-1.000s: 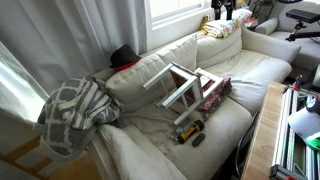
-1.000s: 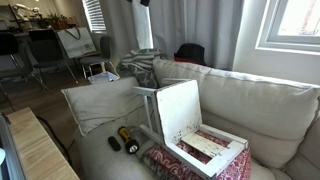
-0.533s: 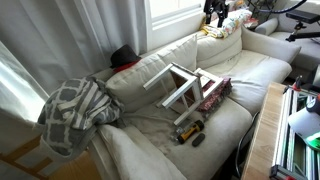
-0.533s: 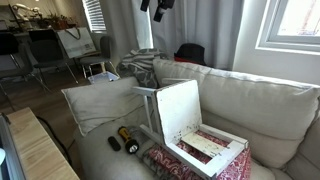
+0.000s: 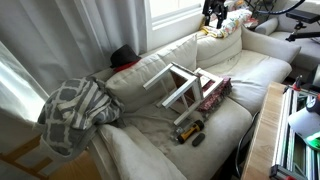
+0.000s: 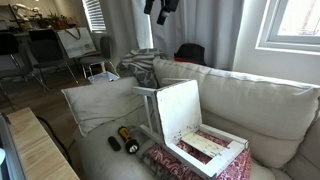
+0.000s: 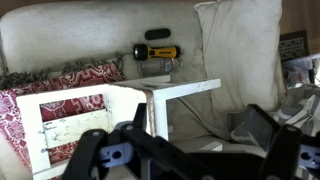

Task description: Pick up the chair, turn it ninety degrees anticlockwise and place it standing right side up on the couch

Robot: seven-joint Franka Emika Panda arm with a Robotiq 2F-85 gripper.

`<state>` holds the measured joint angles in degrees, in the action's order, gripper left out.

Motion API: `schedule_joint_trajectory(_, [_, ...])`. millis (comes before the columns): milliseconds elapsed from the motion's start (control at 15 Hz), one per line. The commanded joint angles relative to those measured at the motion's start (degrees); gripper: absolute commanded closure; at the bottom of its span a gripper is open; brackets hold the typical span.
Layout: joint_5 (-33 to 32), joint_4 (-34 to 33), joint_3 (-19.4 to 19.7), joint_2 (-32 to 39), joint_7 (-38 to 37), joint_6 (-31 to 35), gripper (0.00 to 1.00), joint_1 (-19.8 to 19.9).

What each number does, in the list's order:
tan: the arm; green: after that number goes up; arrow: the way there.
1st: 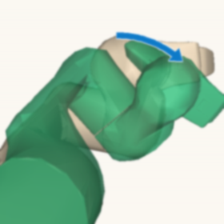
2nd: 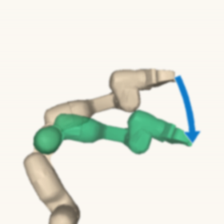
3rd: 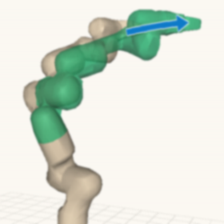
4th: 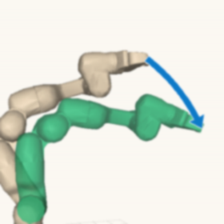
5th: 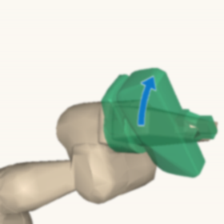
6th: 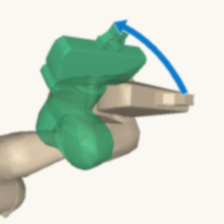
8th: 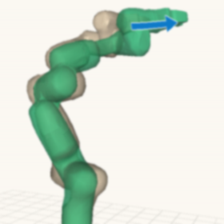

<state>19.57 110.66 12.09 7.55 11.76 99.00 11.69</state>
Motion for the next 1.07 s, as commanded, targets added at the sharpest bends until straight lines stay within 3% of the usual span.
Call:
schedule_joint_trajectory(0, [-0.30,-4.42,0.20,10.38,0.29,4.13,0.00,2.14])
schedule_joint_trajectory(600, [12.23,-10.61,-4.81,27.09,11.63,24.72,0.00,12.61])
schedule_joint_trajectory(733, [9.67,-8.60,-4.77,25.17,9.22,24.43,0.00,12.03])
schedule_joint_trajectory(1000, [10.76,-10.47,-5.20,27.17,9.26,25.17,0.00,13.69])
